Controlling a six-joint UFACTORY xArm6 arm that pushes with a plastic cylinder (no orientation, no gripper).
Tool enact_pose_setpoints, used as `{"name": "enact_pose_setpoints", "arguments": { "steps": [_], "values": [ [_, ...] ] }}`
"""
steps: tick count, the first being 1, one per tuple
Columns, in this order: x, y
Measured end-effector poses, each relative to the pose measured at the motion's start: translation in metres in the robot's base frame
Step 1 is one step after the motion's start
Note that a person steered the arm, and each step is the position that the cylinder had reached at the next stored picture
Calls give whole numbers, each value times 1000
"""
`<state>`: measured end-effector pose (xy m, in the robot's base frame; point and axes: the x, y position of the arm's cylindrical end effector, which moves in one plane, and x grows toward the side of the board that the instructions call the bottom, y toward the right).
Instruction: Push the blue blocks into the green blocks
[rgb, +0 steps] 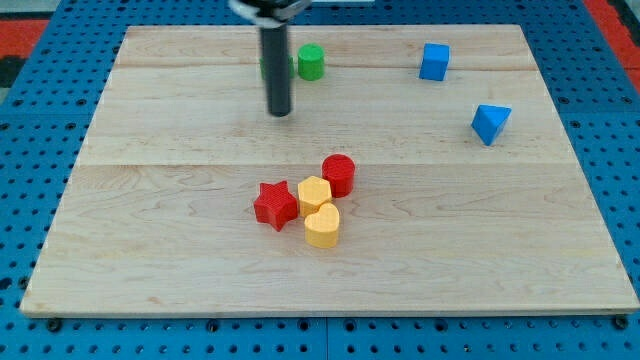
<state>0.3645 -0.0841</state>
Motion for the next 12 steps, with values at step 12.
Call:
{"name": "enact_pose_setpoints", "arguments": {
  "steps": [12],
  "values": [
    [-117,95]
  ]
}}
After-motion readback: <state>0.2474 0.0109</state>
